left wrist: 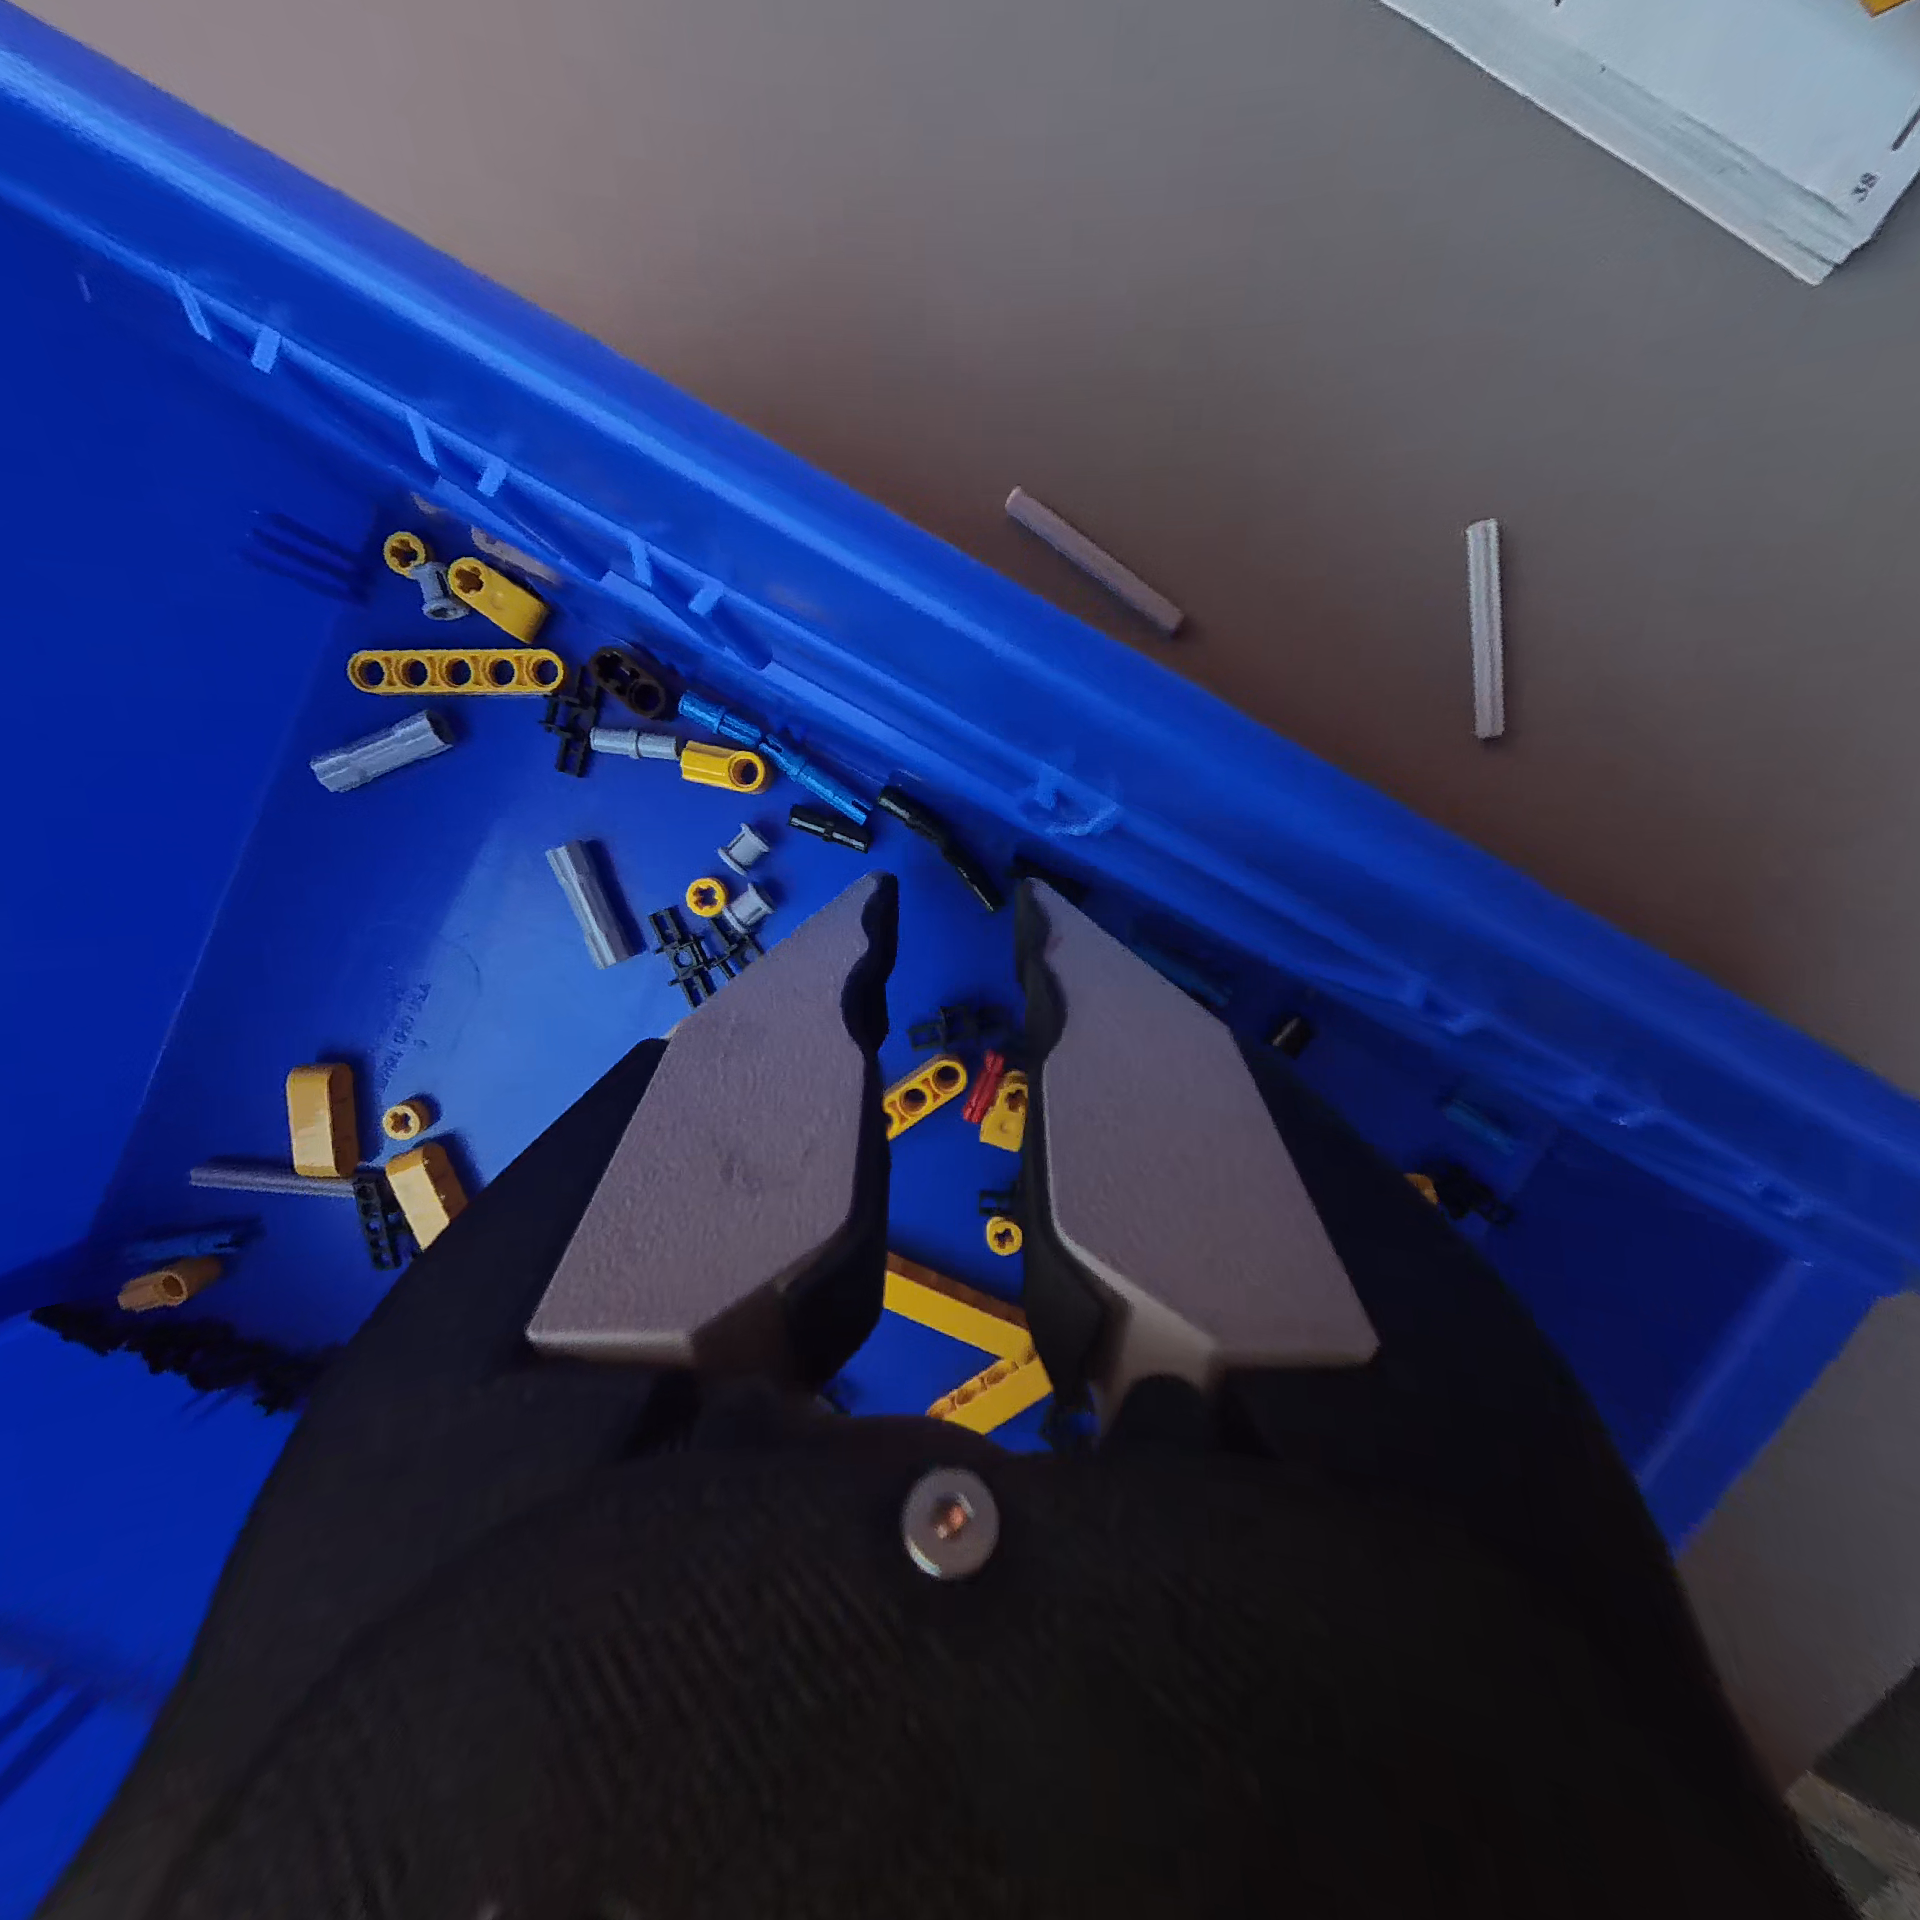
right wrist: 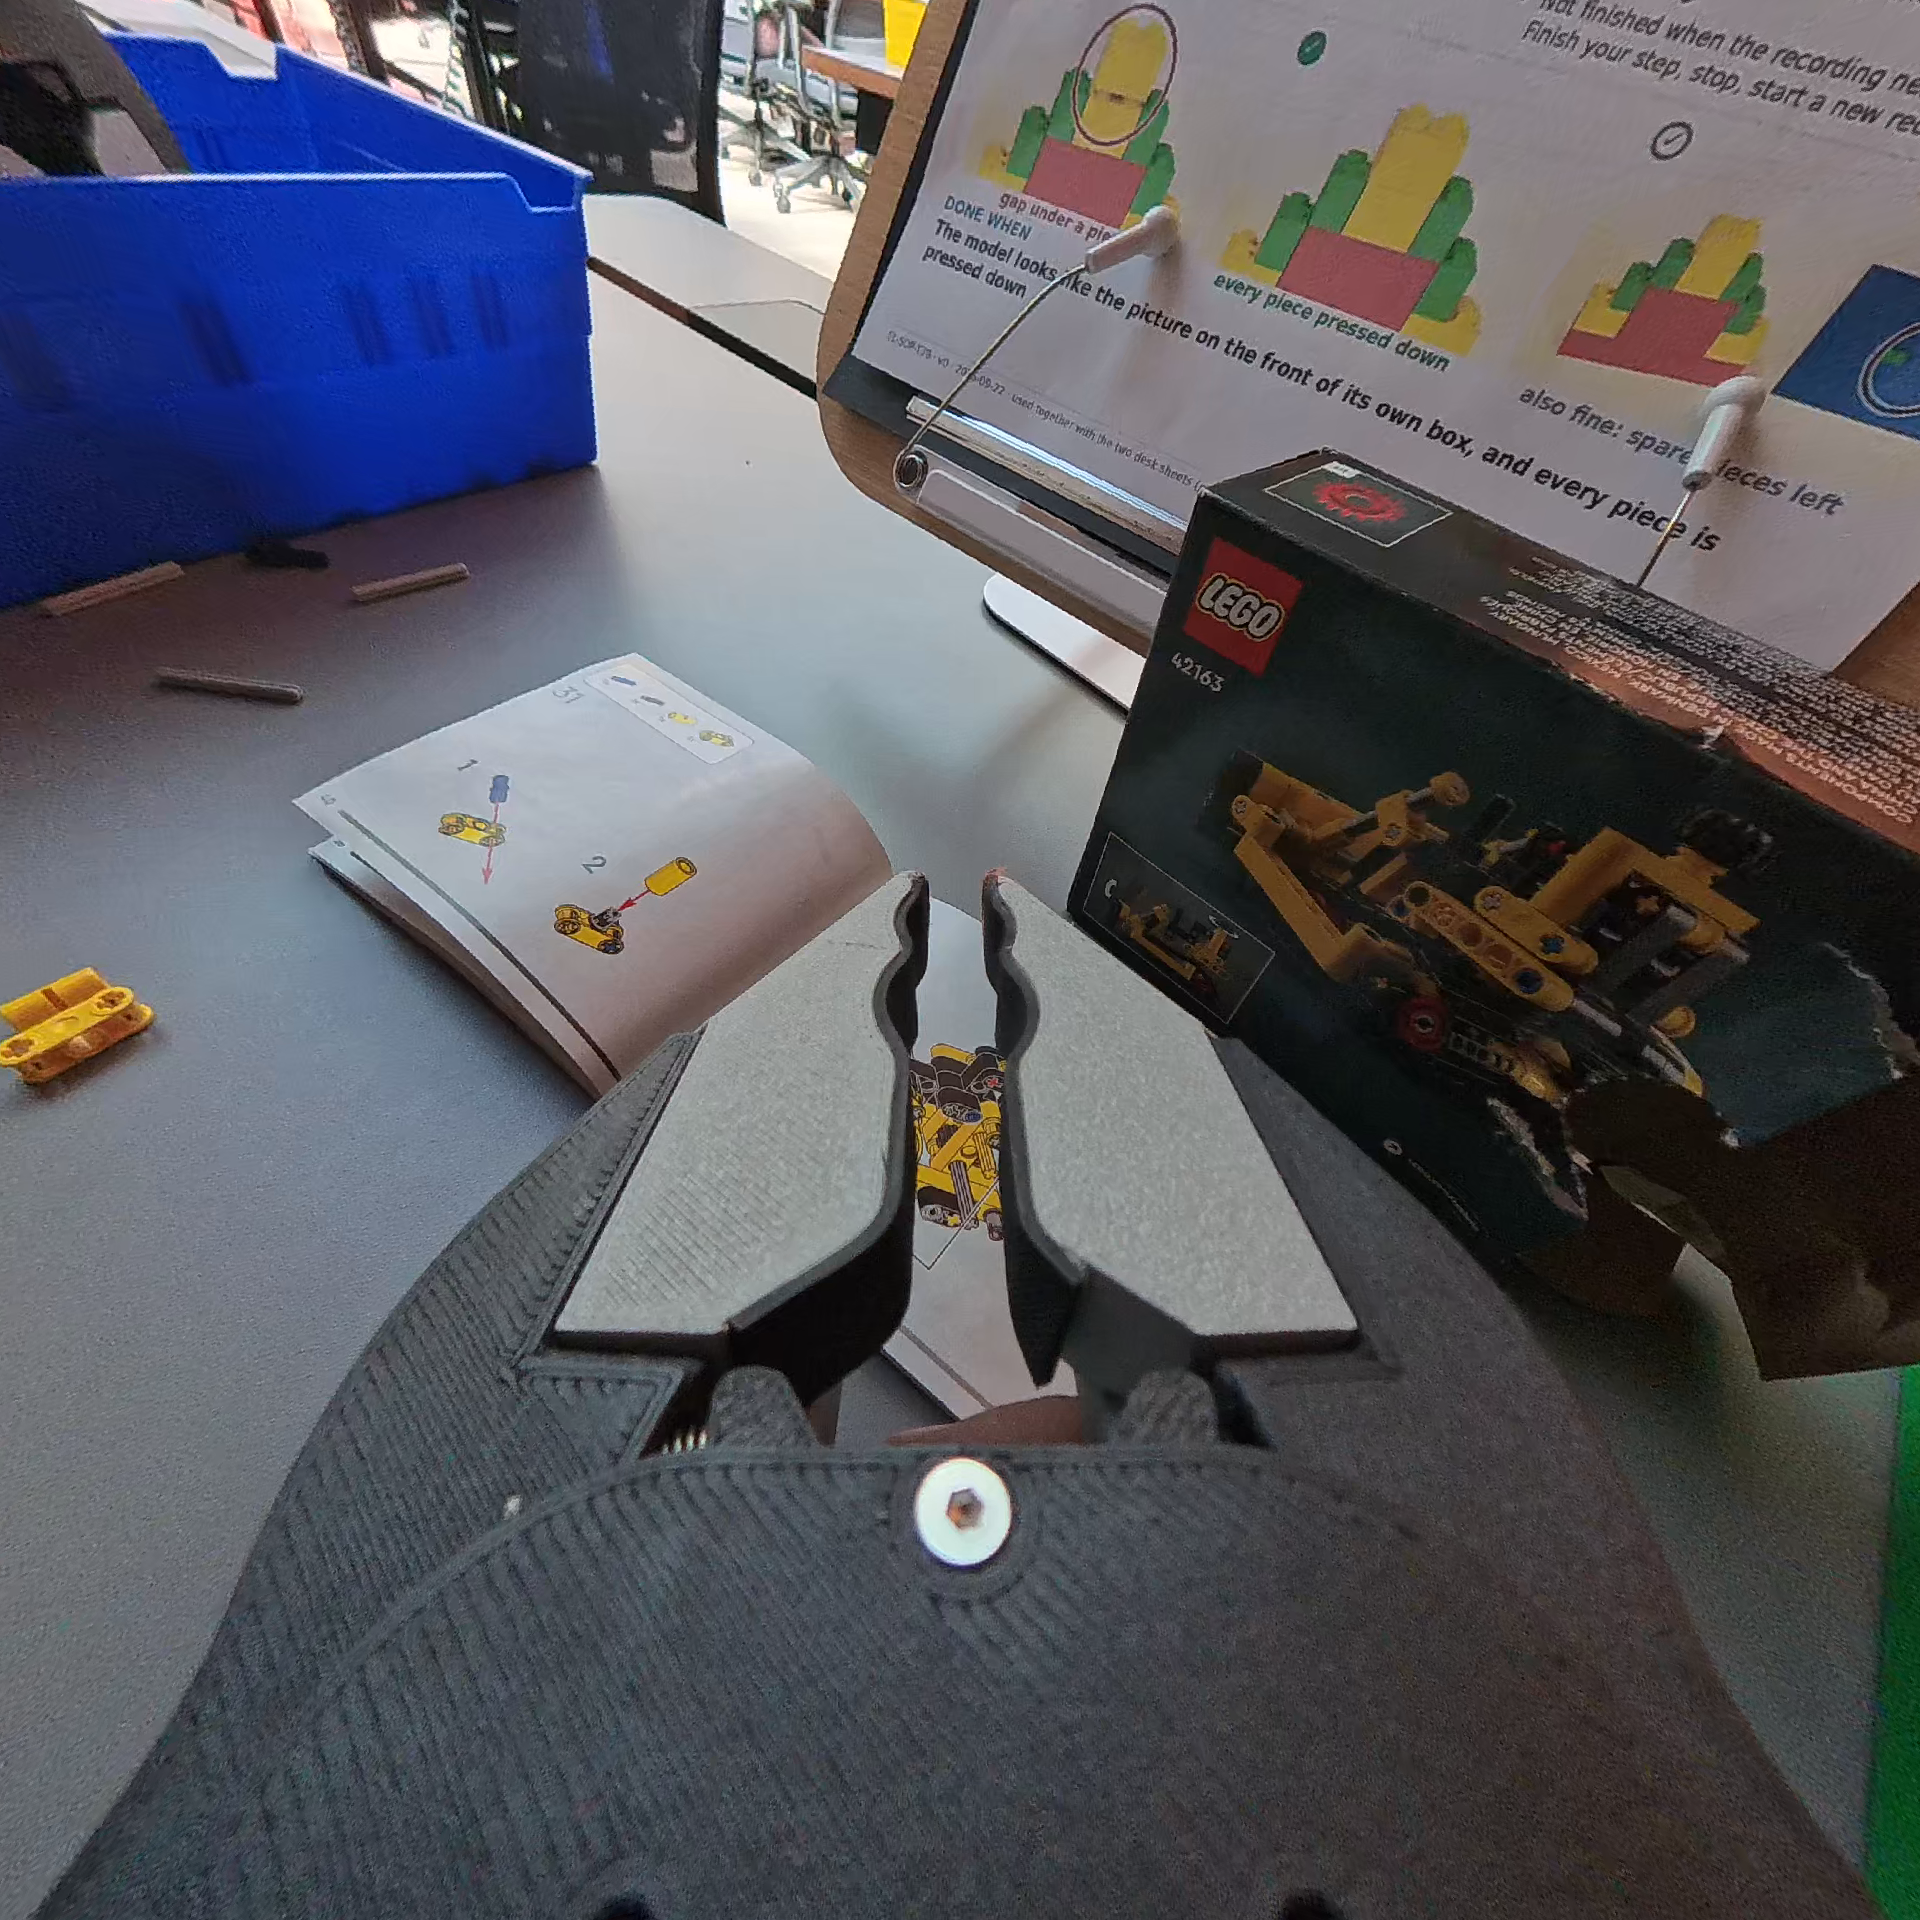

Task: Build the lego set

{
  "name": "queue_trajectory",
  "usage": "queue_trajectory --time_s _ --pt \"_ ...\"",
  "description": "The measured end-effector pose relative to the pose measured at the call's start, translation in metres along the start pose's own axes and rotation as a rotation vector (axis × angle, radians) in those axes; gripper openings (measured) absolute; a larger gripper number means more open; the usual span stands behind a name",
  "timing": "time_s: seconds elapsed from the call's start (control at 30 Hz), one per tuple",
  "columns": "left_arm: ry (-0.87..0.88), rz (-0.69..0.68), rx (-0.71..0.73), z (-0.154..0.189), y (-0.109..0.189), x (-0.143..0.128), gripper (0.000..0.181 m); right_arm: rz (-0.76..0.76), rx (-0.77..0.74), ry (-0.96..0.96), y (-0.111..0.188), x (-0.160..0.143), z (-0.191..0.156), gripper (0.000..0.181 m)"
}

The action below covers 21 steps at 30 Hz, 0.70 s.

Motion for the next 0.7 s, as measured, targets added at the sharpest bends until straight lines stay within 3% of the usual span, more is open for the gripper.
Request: queue_trajectory --time_s 0.03,0.3,0.37,0.7 --pt "0.007 -0.002 0.006 -0.0007 -0.0016 0.0007 0.019 0.000 -0.001 0.000 0.0001 0.0000 0.0000 0.007" --pt "0.015 0.002 0.038 -0.0045 -0.0053 0.0009 0.014 -0.001 0.001 -0.005 0.0001 -0.0002 0.0005 0.007" --pt "0.008 0.003 0.058 -0.0058 -0.0053 0.0003 0.000 0.000 0.002 -0.005 0.0001 -0.0001 0.0004 0.007" --pt "-0.015 0.007 0.062 -0.0015 0.0019 -0.0020 0.000 0.003 0.007 0.001 0.0007 0.0002 -0.0005 0.006"
Point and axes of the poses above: each gripper's, where its closed fingertips meet, y back along the fingers, x out of its top, z = x × y across the jaws, the point moved 9 cm from there along y, back along the fingers, and after that the axes turned 10 degrees about y, right-handed, at the moved point
